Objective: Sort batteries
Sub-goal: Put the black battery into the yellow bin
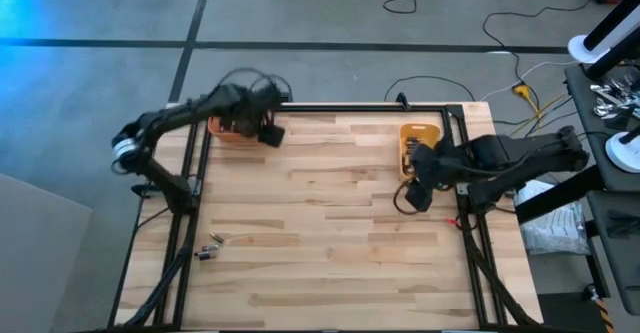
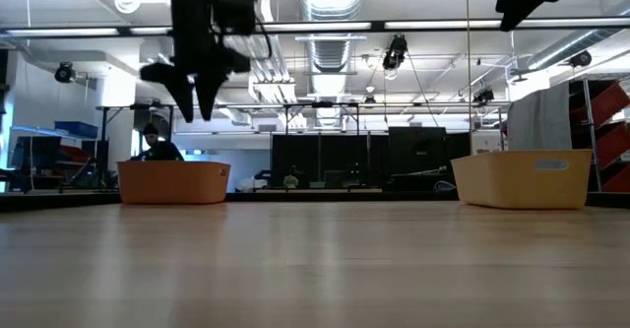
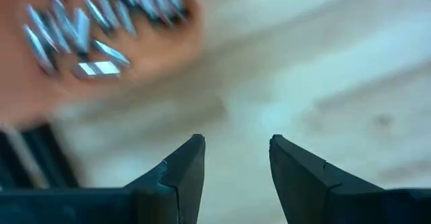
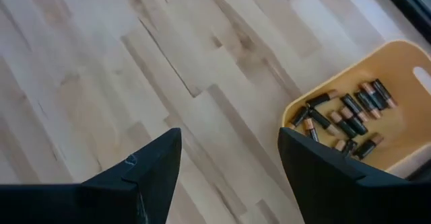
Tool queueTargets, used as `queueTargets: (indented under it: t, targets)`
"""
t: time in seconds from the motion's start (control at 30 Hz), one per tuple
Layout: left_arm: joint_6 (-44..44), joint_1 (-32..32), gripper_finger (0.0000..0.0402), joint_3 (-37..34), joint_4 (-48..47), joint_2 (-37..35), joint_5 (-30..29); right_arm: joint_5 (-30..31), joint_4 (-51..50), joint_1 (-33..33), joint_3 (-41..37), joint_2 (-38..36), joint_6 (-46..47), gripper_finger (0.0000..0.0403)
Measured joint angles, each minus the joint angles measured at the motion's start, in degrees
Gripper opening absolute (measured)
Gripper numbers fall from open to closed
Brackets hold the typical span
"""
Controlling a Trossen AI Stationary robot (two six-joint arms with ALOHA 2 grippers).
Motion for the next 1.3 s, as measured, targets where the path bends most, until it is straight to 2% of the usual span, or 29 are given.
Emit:
queueTargets:
  t: [0.17,0.33,0.43,0.5,0.63,0.77,0.9,1.17,1.3]
  targets:
    - [-25.3,-20.9,0.0146,-6.9,0.9,-7.5,-5.1,3.8,0.8,2.8,-0.7,0.0,-0.1,0.0233]
    - [-54.1,-43.0,0.0146,-13.5,1.8,-10.0,-10.1,4.6,4.8,2.9,-2.4,0.0,-4.5,0.0240]
    - [-68.1,-52.5,0.0146,-17.1,1.6,-9.9,-9.7,3.8,6.5,2.9,-3.2,0.0,-6.7,0.0245]
    - [-75.1,-56.7,0.0146,-19.3,1.8,-9.6,-6.7,3.8,6.4,2.9,-3.5,0.0,-6.8,0.0248]
    - [-82.6,-60.7,0.0146,-23.3,1.8,-9.1,3.7,3.8,6.2,2.9,-4.2,0.0,-6.7,0.0248]
    - [-91.3,-60.9,0.0146,-26.5,1.8,-9.1,12.9,3.8,6.2,2.9,-4.6,0.0,-6.0,0.0240]
    - [-97.1,-60.9,0.0146,-28.5,1.8,-9.1,14.2,3.7,6.2,2.9,-5.6,0.0,-5.1,0.0232]
    - [-100.6,-60.9,0.0146,-33.3,2.6,-9.1,19.1,3.7,6.2,2.9,-8.4,0.0,-4.8,0.0233]
    - [-100.9,-60.6,0.0146,-36.3,5.9,-9.1,19.5,3.7,6.2,2.9,-9.1,0.0,-3.7,0.0240]
